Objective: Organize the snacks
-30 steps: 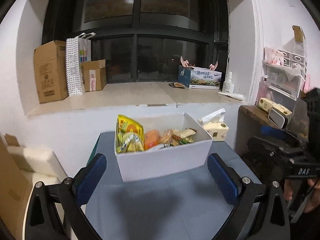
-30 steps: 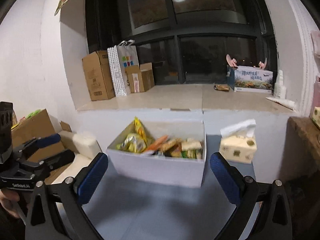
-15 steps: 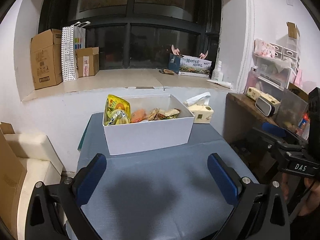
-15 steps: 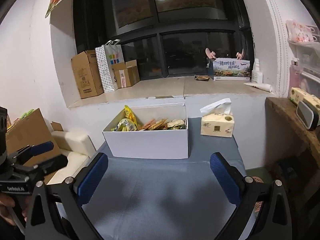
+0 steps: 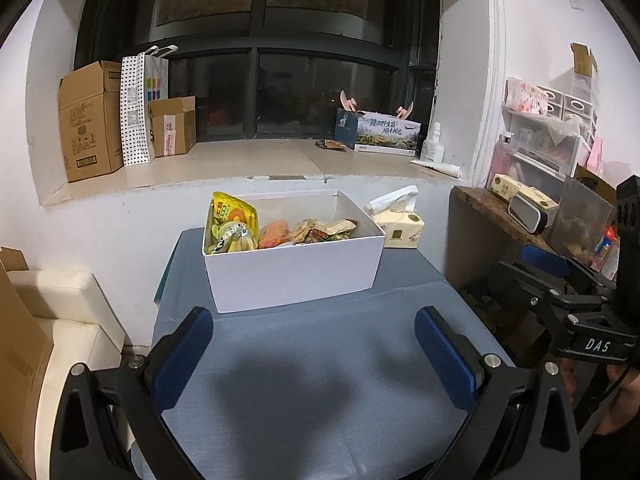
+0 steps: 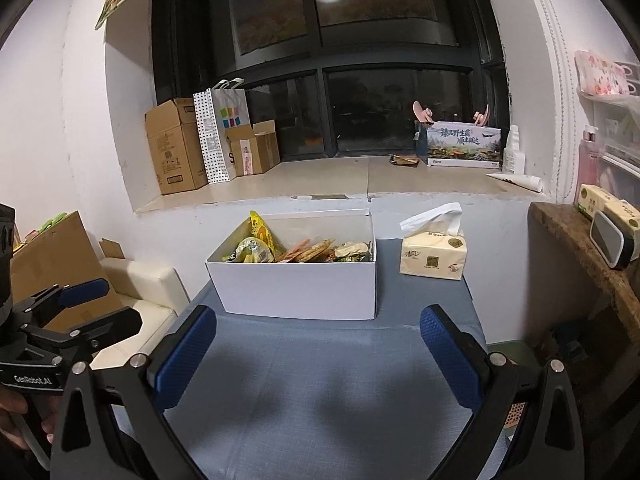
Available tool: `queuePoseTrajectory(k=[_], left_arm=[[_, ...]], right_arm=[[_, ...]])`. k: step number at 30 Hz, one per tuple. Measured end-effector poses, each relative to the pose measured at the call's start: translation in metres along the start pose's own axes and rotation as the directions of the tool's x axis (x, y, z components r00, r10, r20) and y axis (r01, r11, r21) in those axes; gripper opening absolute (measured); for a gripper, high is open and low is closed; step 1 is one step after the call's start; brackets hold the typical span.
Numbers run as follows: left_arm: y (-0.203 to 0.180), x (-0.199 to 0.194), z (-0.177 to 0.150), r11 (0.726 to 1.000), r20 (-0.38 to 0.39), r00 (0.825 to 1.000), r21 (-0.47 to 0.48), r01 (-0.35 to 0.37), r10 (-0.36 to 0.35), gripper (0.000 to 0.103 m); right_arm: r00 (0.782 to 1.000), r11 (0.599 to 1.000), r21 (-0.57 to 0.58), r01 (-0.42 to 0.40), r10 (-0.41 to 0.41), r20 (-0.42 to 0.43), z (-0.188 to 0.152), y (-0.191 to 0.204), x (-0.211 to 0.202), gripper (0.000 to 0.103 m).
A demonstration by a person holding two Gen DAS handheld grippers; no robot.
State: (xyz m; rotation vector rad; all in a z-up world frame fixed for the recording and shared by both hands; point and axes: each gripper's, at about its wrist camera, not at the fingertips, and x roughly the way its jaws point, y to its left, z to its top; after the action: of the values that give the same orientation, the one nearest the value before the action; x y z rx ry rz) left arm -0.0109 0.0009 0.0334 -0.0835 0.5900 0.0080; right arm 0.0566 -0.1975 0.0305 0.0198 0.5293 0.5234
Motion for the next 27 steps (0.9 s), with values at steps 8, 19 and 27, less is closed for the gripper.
queuePoseTrajectory(k=[8, 19, 27], left_arm=[[0.0006, -0.0006, 0.0, 1.0, 0.003, 1.0, -0.007, 0.0, 0.0, 0.103], [-0.0008, 0.0002, -0.0003, 1.0, 0.001, 1.0, -0.007, 0.0, 0.0, 0.103], [-0.001, 0.0029, 0.0002, 1.0, -0.002, 1.0, -0.001, 0.001, -0.001, 0.103]], right_arm=[[1.0, 1.0, -0.008, -0.001, 0.001, -0.004, 0.0005, 0.0023, 0.0002, 0.103], [1.0, 1.0, -0.013, 0.002, -0.002, -0.003, 0.0006, 0.0041, -0.0005, 0.103], [1.0, 1.0, -0.016, -0.002, 0.001, -0.003, 0.0026, 0.0041, -0.0007, 0.103]])
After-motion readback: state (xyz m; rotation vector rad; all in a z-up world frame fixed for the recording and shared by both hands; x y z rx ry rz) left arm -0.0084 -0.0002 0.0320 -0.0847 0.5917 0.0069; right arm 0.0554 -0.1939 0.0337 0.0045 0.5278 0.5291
